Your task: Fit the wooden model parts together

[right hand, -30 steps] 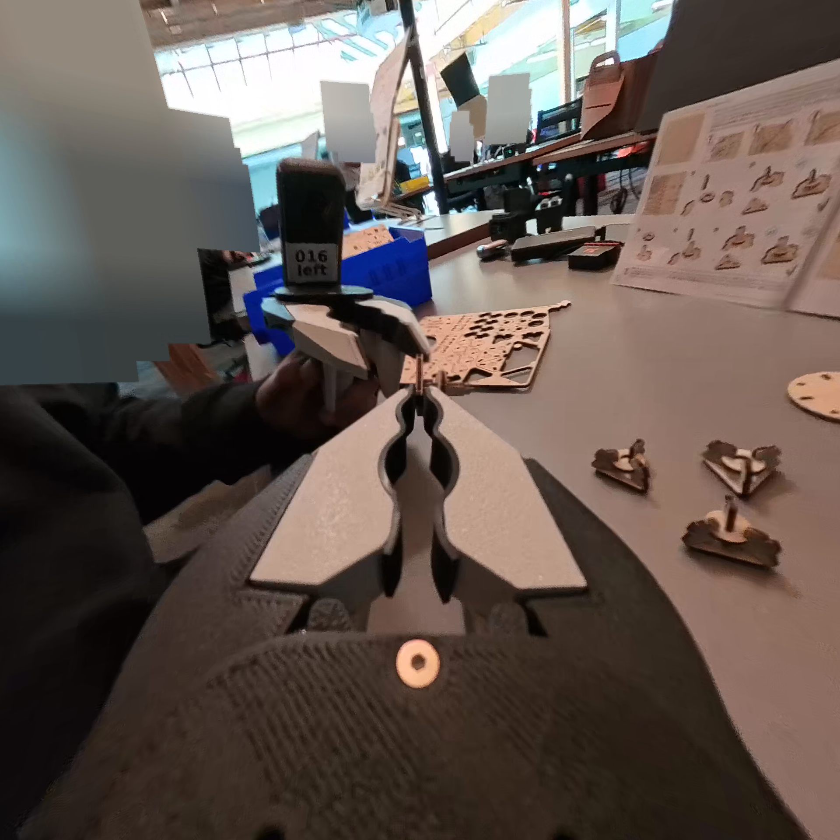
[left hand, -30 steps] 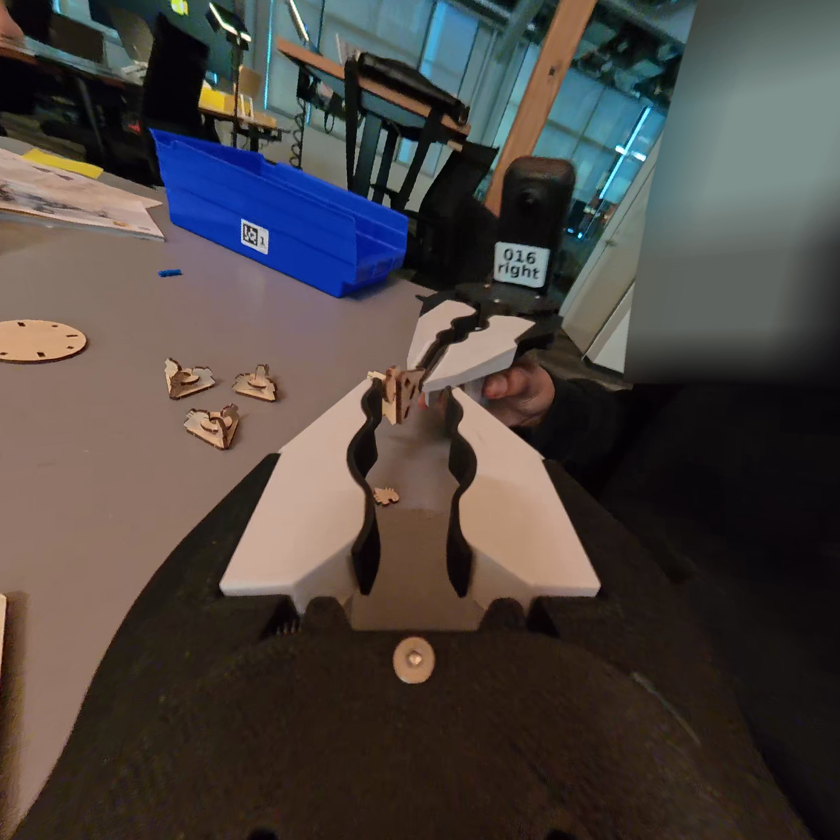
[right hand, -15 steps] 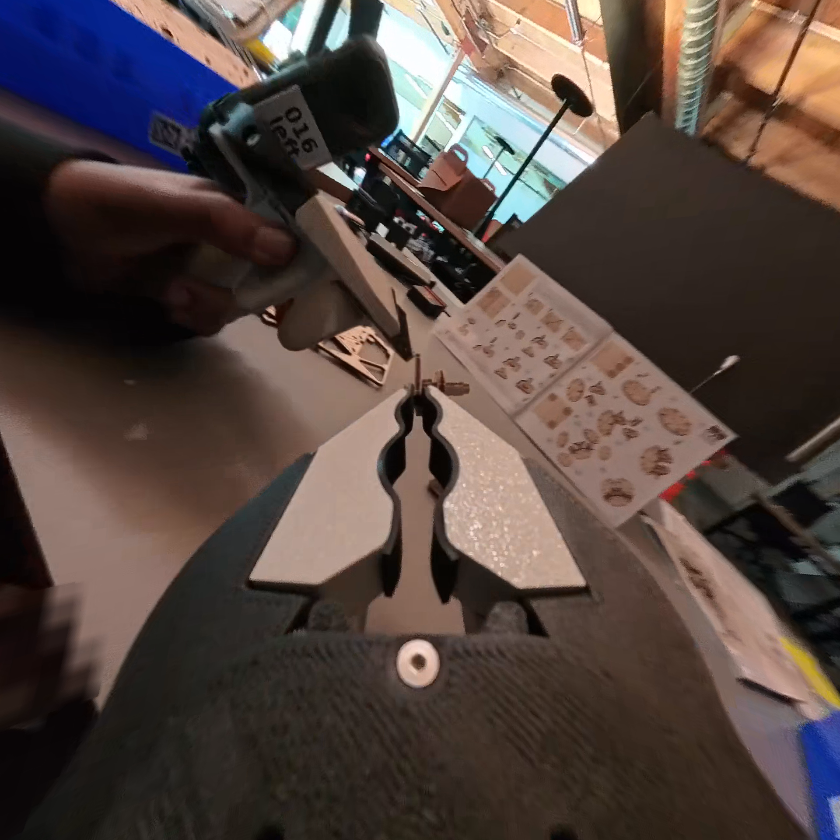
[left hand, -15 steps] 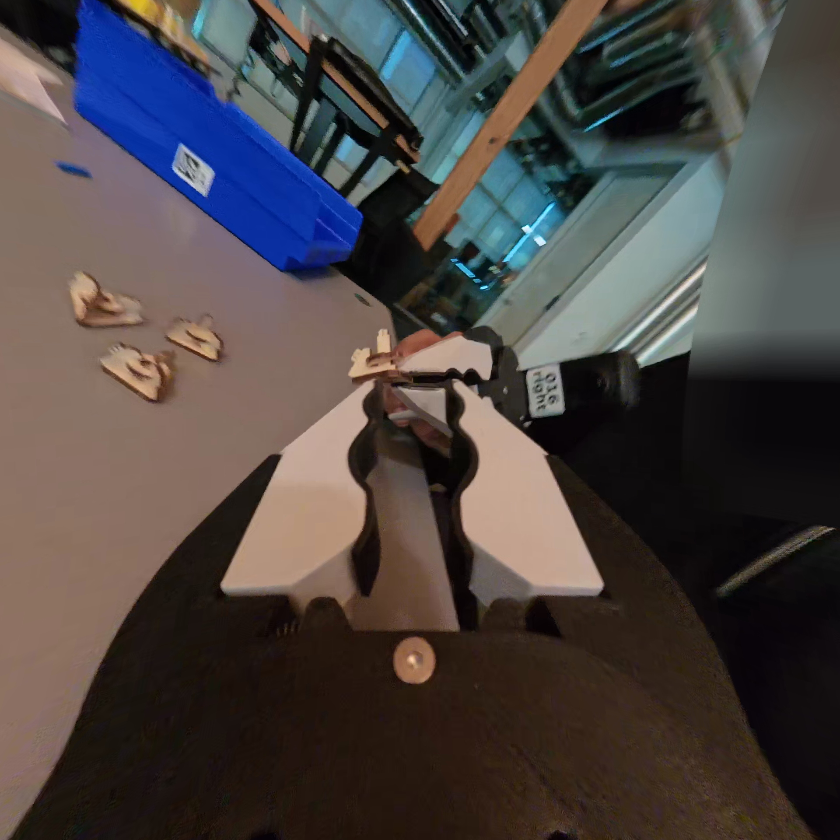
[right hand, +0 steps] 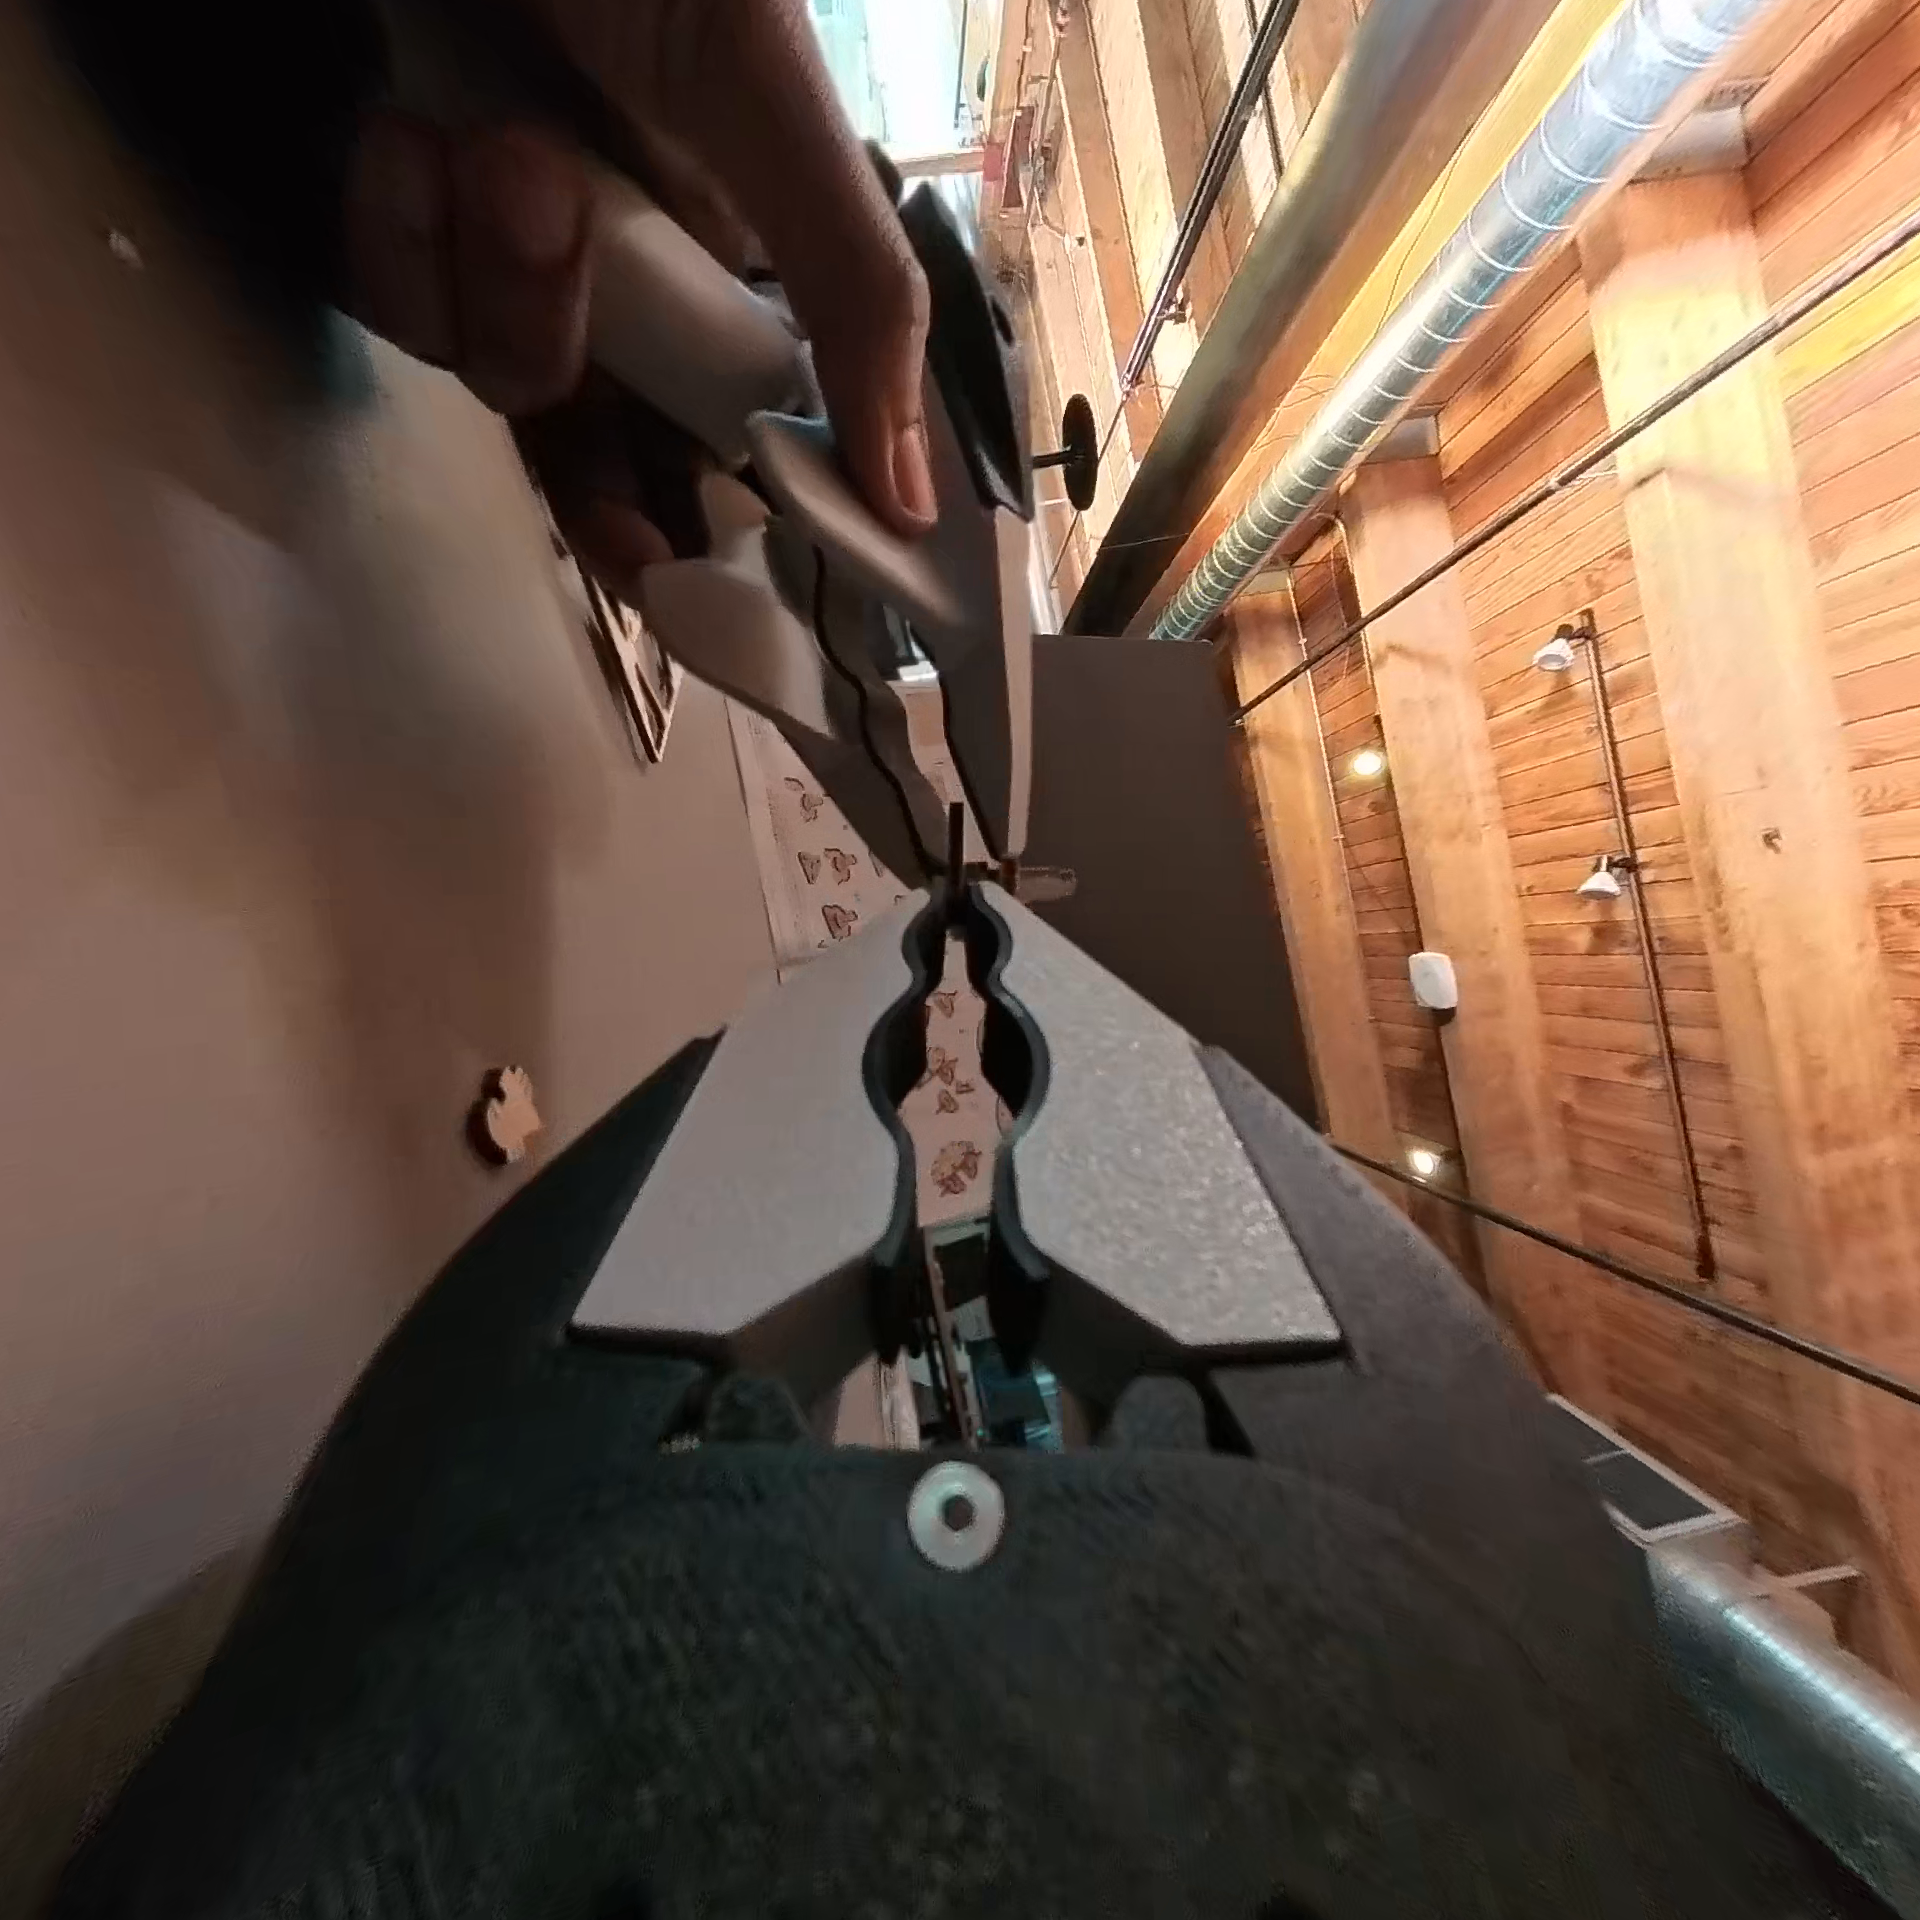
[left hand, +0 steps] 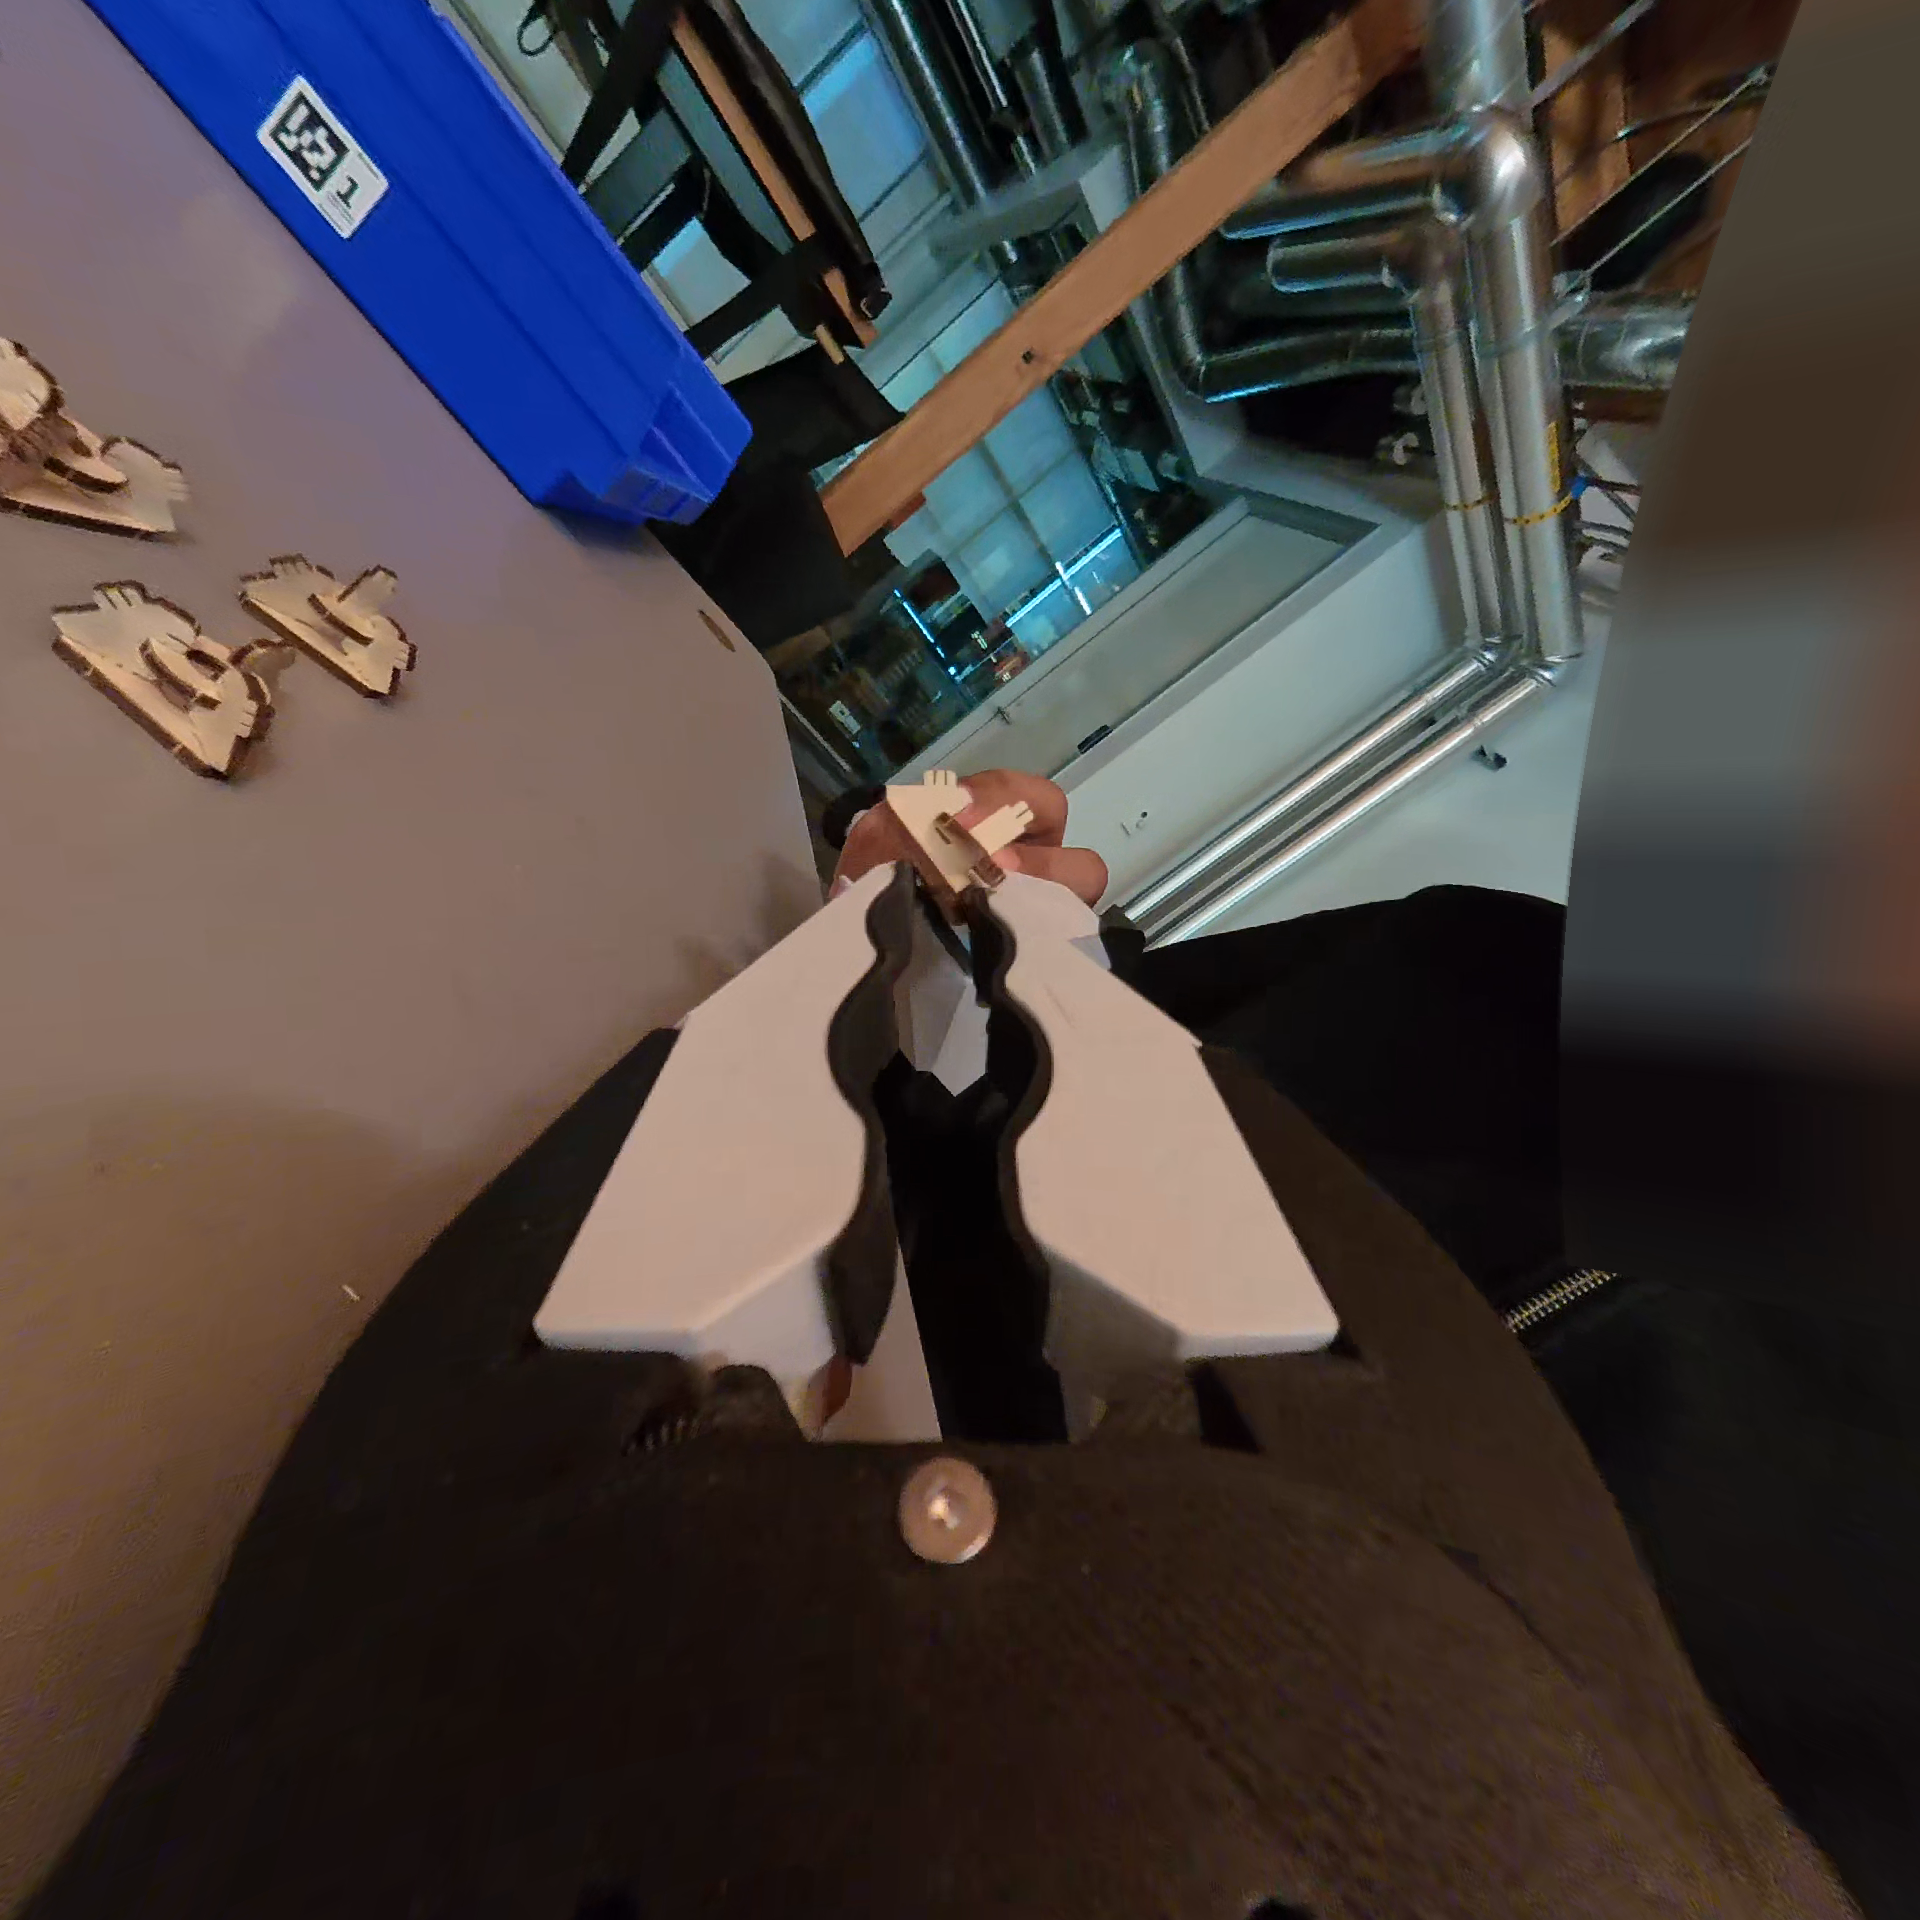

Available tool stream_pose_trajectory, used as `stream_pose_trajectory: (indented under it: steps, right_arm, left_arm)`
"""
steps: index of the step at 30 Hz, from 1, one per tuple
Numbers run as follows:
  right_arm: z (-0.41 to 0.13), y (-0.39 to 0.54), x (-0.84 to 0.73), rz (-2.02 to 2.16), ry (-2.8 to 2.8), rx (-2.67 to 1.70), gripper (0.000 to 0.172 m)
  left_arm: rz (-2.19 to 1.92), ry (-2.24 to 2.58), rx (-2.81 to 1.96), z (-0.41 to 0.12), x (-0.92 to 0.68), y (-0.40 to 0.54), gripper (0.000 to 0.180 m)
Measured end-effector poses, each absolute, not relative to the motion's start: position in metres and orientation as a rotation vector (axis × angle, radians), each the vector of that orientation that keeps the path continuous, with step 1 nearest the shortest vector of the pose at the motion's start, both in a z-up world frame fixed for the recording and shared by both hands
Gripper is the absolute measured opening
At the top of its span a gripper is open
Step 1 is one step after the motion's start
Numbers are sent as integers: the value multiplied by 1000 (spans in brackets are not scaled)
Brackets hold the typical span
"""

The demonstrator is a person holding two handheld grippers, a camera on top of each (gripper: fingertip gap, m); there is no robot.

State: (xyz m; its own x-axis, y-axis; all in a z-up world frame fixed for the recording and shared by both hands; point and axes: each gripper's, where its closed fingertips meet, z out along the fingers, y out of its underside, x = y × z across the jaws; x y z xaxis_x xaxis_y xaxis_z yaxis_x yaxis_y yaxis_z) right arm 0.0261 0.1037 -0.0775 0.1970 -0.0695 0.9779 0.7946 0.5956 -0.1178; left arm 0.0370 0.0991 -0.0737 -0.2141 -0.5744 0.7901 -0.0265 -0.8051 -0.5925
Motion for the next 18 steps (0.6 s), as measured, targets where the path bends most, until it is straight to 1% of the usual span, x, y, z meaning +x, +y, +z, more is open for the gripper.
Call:
stream_pose_trajectory:
  steps: [6,7,8,9,12,14,16,18]
  right_arm:
    - [-78,104,28,-730,-1236,-694,4]
    - [-79,104,29,-726,-1240,-698,6]
    - [-84,104,29,-692,-1255,-727,14]
    - [-91,105,30,-615,-1269,-803,15]
    - [-96,105,28,-139,-1185,-1138,35]
    - [-79,103,28,135,-1060,-1247,34]
    - [-60,99,29,416,-904,-1315,25]
    - [-53,99,31,639,-788,-1389,25]
  left_arm:
    - [-2039,678,-1676,-71,35,105,2]
    - [-2036,649,-1650,-68,31,108,1]
    - [-2035,609,-1623,-64,26,113,0]
    - [-2016,576,-1614,-63,22,119,0]
    - [-1850,602,-1627,-64,19,125,0]
    - [-1629,702,-1639,-66,21,125,0]
    - [-1335,812,-1615,-68,22,126,0]
    - [-1050,890,-1575,-71,23,127,0]
